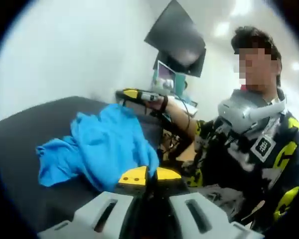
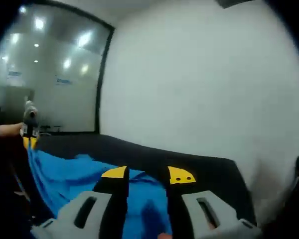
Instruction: Spread out the cloth and fold it
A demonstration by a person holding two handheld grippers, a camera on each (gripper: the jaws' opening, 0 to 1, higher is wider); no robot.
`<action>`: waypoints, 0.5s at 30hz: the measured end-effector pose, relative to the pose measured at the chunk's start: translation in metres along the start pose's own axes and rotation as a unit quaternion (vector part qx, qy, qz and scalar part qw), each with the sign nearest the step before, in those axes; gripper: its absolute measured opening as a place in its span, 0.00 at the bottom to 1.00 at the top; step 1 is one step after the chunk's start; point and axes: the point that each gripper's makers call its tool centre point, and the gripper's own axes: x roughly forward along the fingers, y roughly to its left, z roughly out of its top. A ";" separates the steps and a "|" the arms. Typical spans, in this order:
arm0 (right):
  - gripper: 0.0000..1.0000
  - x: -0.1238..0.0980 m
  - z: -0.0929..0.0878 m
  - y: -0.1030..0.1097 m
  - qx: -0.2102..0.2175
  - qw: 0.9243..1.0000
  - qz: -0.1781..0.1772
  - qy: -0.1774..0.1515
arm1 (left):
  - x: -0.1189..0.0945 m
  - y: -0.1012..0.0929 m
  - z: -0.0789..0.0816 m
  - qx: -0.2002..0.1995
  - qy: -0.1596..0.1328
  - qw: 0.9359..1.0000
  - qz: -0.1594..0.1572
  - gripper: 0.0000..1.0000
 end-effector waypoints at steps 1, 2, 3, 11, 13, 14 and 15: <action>0.36 0.006 -0.009 0.015 0.006 1.000 0.019 0.017 | 0.009 -0.009 -0.003 0.014 0.012 1.000 -0.019 0.05; 0.36 0.013 -0.024 0.033 0.013 0.998 0.042 0.050 | 0.018 -0.021 -0.004 0.030 0.017 0.998 -0.044 0.05; 0.36 0.020 -0.040 0.047 0.011 0.995 0.061 0.079 | 0.024 -0.029 -0.002 0.036 0.015 0.998 -0.059 0.04; 0.05 0.041 -0.096 0.036 0.053 0.988 0.001 0.142 | 0.035 -0.051 0.002 0.075 0.020 0.994 -0.083 0.05; 0.01 0.033 -0.070 0.026 0.051 0.992 0.004 0.116 | 0.033 -0.048 0.001 0.073 0.011 0.994 -0.075 0.09; 0.01 0.031 -0.059 0.021 0.057 0.993 -0.001 0.102 | 0.031 -0.047 0.001 0.065 0.003 0.995 -0.073 0.11; 0.01 0.025 -0.037 0.005 0.051 0.996 -0.015 0.078 | 0.030 -0.046 0.001 0.060 -0.002 0.996 -0.069 0.14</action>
